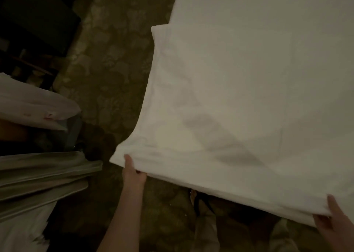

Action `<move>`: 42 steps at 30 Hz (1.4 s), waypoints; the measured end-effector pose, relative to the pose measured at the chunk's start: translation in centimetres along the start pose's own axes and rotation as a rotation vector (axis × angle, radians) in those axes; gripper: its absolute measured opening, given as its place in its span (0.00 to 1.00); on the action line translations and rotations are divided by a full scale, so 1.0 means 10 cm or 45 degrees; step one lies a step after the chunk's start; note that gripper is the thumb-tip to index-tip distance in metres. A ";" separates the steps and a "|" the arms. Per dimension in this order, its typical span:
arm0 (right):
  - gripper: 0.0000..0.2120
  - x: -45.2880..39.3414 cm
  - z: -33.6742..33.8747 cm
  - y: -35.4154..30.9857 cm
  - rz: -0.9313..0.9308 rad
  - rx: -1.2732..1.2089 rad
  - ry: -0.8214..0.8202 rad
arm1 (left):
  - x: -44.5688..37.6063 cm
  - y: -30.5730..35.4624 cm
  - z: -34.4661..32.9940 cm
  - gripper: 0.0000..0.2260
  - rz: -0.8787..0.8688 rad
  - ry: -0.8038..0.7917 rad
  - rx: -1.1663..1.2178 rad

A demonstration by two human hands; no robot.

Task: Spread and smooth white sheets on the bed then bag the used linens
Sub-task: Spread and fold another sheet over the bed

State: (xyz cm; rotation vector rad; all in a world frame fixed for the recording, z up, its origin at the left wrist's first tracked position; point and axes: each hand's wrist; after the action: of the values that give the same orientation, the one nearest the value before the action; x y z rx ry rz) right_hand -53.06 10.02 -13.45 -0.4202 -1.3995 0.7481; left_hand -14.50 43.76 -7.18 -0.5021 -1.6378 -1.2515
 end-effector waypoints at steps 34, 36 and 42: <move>0.12 -1.56 1.43 -2.35 -0.143 -0.803 -0.065 | 3.01 -5.01 -2.22 0.20 0.460 -0.170 -0.001; 0.12 -1.66 1.51 -2.51 -0.154 -0.836 -0.070 | 3.02 -5.05 -2.26 0.19 0.442 -0.198 0.006; 0.14 -1.88 1.80 -2.81 -0.183 -0.903 0.046 | 2.95 -4.95 -2.32 0.20 0.336 -0.186 0.104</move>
State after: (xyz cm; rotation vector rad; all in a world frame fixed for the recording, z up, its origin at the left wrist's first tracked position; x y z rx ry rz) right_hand -64.38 -25.64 -5.50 -0.8634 -1.6180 0.1023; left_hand -55.70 -2.70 -6.01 -0.7473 -1.6737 -0.9677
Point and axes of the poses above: each hand's wrist, its own x-axis away from the middle knuckle, its own z-axis out of the back of the hand, y = z × x, and after that the axes turned 3 degrees about z, right-handed
